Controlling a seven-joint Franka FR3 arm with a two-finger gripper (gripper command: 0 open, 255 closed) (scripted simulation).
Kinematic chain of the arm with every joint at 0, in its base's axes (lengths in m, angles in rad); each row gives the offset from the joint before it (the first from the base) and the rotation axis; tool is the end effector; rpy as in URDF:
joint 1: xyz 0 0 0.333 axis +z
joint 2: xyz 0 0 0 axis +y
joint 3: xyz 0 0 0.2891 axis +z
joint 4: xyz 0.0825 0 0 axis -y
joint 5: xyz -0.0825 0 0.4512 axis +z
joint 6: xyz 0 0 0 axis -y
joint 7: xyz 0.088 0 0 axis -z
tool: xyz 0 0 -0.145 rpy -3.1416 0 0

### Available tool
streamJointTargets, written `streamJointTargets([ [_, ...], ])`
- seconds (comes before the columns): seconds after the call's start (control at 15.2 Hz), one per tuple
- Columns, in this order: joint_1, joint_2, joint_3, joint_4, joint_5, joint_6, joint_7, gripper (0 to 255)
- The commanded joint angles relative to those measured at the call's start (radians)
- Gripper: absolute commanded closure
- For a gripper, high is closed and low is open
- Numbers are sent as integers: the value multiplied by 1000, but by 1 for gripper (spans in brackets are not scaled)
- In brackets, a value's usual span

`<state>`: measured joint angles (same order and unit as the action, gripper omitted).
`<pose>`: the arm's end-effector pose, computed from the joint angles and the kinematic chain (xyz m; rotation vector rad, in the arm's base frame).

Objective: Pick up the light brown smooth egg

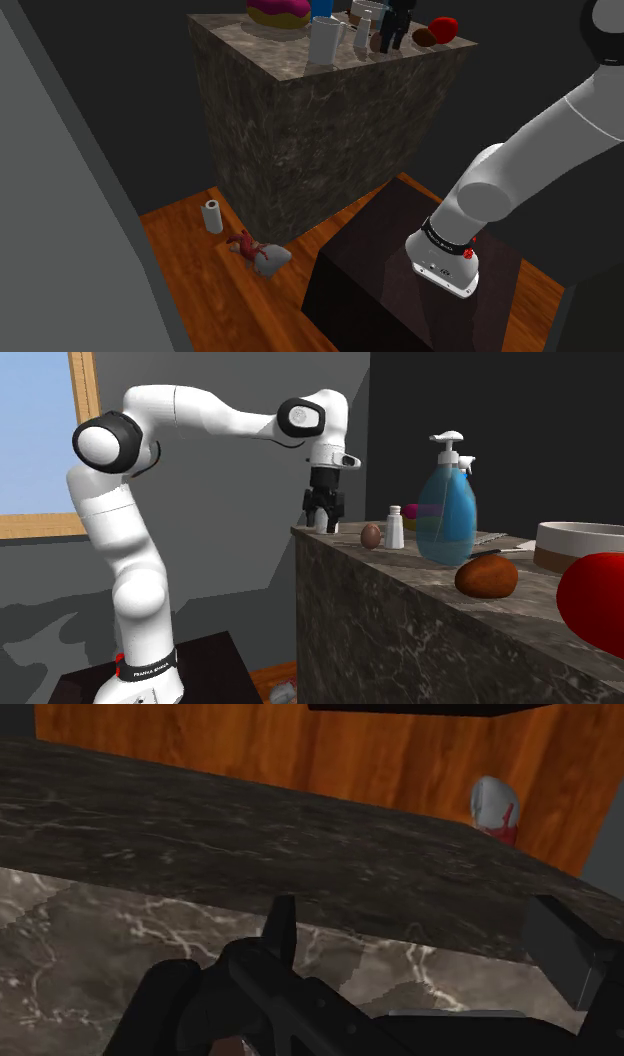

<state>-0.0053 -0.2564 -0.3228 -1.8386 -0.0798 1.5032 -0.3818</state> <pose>0.5014 -0.1964 0.5514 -3.1050 -0.1018 0.1334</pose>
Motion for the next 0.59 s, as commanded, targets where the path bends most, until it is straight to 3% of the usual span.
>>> streamJointTargets([
  [0.0, -5, 88, -34, 109, 18, -27, -70, 0],
  [0.26, -34, 273, -91, 339, 80, -90, -200, 0],
  [0.53, -109, 500, -129, 644, 174, -197, -327, 0],
])
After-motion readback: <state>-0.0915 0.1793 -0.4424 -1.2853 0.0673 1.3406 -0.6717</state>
